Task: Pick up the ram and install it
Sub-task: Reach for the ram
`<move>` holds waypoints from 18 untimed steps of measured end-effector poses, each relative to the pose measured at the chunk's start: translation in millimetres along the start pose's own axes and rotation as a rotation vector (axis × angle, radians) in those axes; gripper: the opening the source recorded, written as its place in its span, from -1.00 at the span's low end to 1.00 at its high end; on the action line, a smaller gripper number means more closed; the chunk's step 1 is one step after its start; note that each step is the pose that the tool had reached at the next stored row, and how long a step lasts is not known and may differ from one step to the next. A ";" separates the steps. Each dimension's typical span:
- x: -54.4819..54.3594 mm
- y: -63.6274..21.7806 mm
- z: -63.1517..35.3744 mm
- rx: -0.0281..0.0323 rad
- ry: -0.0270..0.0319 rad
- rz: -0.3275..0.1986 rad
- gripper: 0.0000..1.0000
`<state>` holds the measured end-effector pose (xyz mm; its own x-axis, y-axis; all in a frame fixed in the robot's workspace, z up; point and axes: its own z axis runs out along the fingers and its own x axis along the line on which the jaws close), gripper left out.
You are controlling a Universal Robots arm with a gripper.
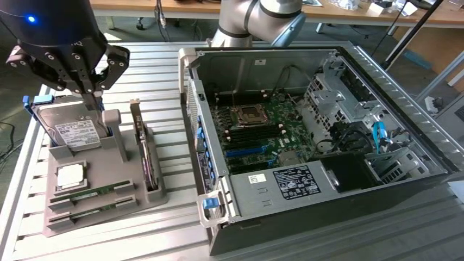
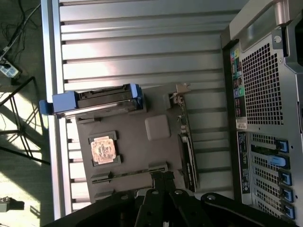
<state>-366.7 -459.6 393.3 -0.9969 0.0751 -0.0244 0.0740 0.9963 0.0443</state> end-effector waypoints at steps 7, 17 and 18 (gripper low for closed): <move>-0.9 -11.5 -0.5 0.0000 0.0000 0.000 -0.79; -2.2 -28.5 -1.2 0.0000 -0.0001 0.000 -0.79; -2.3 -30.7 -1.3 -0.0001 0.0000 0.000 -0.79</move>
<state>-366.7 -490.4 393.3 -0.9969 0.0752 -0.0245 0.0741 0.9963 0.0444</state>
